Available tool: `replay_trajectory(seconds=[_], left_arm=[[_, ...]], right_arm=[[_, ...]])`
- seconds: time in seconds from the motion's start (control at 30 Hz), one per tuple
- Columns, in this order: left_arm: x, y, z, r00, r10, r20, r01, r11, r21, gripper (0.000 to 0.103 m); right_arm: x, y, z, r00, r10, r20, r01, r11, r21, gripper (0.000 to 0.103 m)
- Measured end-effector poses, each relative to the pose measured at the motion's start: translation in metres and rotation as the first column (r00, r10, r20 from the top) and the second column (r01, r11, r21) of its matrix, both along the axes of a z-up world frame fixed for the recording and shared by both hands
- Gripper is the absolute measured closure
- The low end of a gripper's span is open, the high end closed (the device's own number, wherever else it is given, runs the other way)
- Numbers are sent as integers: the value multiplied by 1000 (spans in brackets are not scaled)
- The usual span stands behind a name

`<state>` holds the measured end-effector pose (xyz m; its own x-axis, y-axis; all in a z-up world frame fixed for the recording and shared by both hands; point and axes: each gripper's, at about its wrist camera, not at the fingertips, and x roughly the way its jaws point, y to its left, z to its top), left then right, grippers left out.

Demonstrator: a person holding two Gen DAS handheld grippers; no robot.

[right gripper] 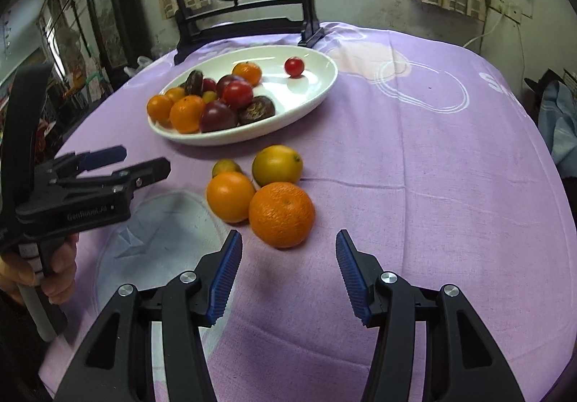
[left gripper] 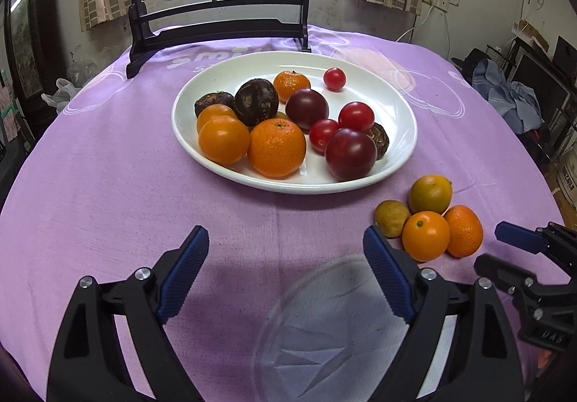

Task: Organize fruits
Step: 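Grasp the large orange with the right tool while the left tool grasps a small orange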

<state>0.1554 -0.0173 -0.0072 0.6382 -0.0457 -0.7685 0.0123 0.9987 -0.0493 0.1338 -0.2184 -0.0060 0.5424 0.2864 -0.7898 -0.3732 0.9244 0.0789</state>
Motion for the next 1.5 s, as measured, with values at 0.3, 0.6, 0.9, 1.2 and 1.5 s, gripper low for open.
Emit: replay_trajectory(seconds=[0.3, 0.6, 0.9, 1.2, 1.5], left_arm=[[0, -3, -4, 1000, -13, -22, 13, 1000, -4, 18], [-3, -10, -4, 999, -42, -24, 42, 999, -2, 17], [-12, -33, -6, 993, -115, -16, 116, 993, 29, 17], [-13, -68, -13, 986, -167, -23, 168, 984, 58, 17], [1, -94, -17, 985, -166, -39, 169, 983, 78, 35]], right_arm=[[14, 13, -15, 1000, 15, -1, -15, 997, -73, 48], [21, 15, -10, 1000, 6, 23, -5, 999, -41, 60], [16, -2, 0, 999, -48, 25, 48, 999, -7, 60], [19, -22, 7, 995, -102, 22, 101, 994, 34, 60], [17, -27, 13, 994, -111, 23, 109, 992, 63, 60]])
